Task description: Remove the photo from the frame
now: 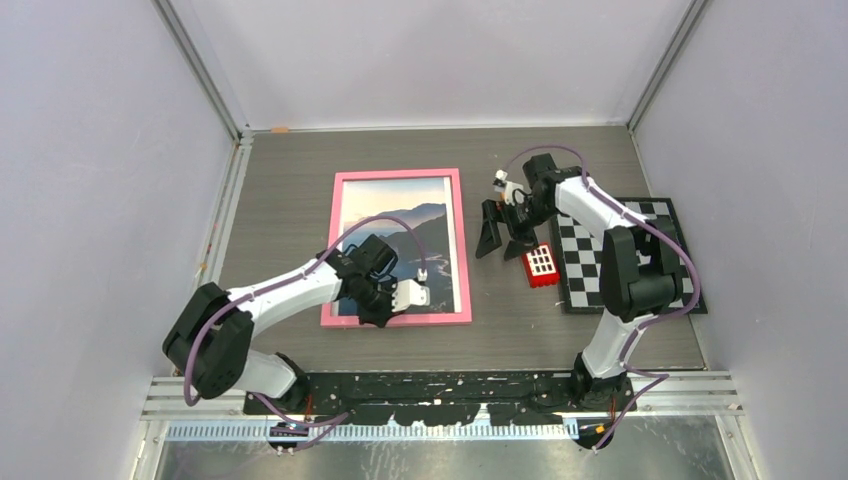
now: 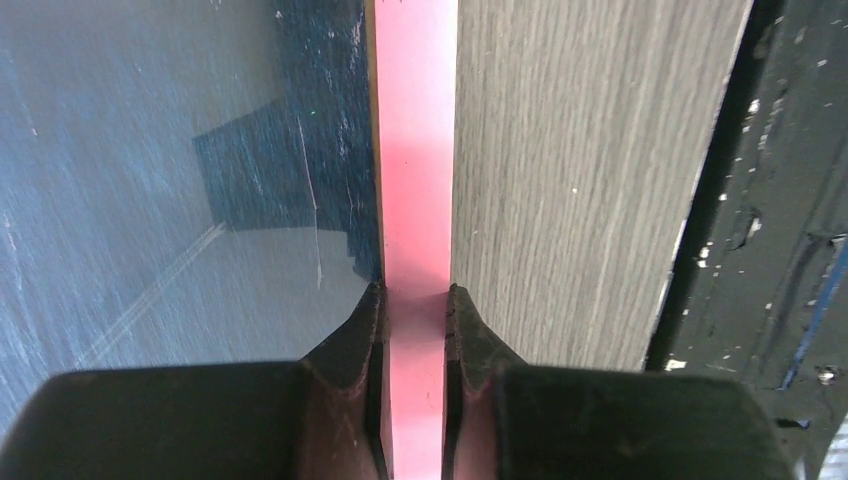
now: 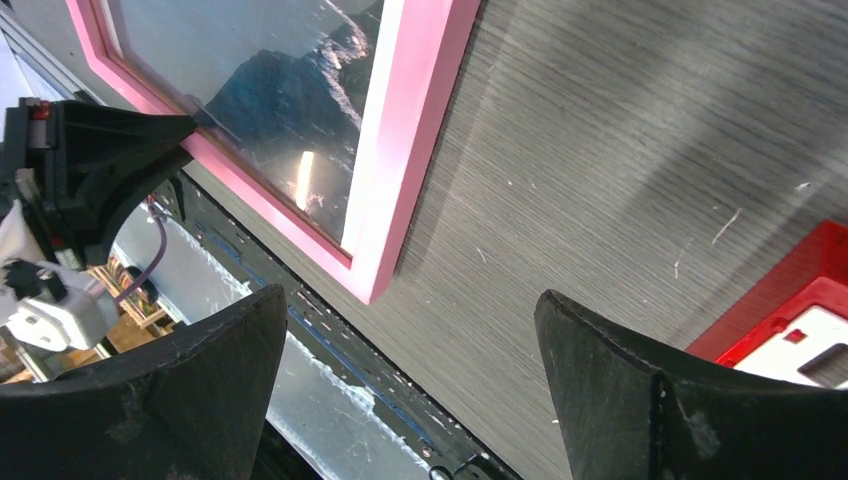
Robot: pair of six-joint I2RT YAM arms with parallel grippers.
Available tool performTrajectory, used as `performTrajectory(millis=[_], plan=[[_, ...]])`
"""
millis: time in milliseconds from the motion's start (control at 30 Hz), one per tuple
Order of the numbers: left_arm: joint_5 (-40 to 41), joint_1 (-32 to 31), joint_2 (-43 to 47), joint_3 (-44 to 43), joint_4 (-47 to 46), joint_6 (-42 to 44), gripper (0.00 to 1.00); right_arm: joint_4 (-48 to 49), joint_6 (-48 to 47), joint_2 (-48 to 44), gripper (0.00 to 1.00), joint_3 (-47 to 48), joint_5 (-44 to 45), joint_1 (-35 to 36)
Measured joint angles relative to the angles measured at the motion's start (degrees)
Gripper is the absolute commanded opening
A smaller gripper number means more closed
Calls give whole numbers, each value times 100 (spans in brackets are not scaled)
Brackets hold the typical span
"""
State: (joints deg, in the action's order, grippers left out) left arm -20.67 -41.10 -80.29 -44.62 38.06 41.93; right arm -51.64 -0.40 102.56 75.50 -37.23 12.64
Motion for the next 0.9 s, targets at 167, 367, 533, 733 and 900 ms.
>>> performTrajectory(millis=[167,367,533,733,900], plan=[[-227,2,332,-48,219,-94,0,46,120,-79,92,-192,-76,0],[-227,2,326,20,192,-87,0,382,535,-245,73,-223,-308,249],[-129,0,186,103,59,-72,0,654,688,-304,53,-219,-376,1082],[-116,-2,181,109,-22,-87,0,772,575,33,24,-208,-131,2179],[-120,-2,201,109,-28,-105,0,743,450,874,14,-203,361,2658]])
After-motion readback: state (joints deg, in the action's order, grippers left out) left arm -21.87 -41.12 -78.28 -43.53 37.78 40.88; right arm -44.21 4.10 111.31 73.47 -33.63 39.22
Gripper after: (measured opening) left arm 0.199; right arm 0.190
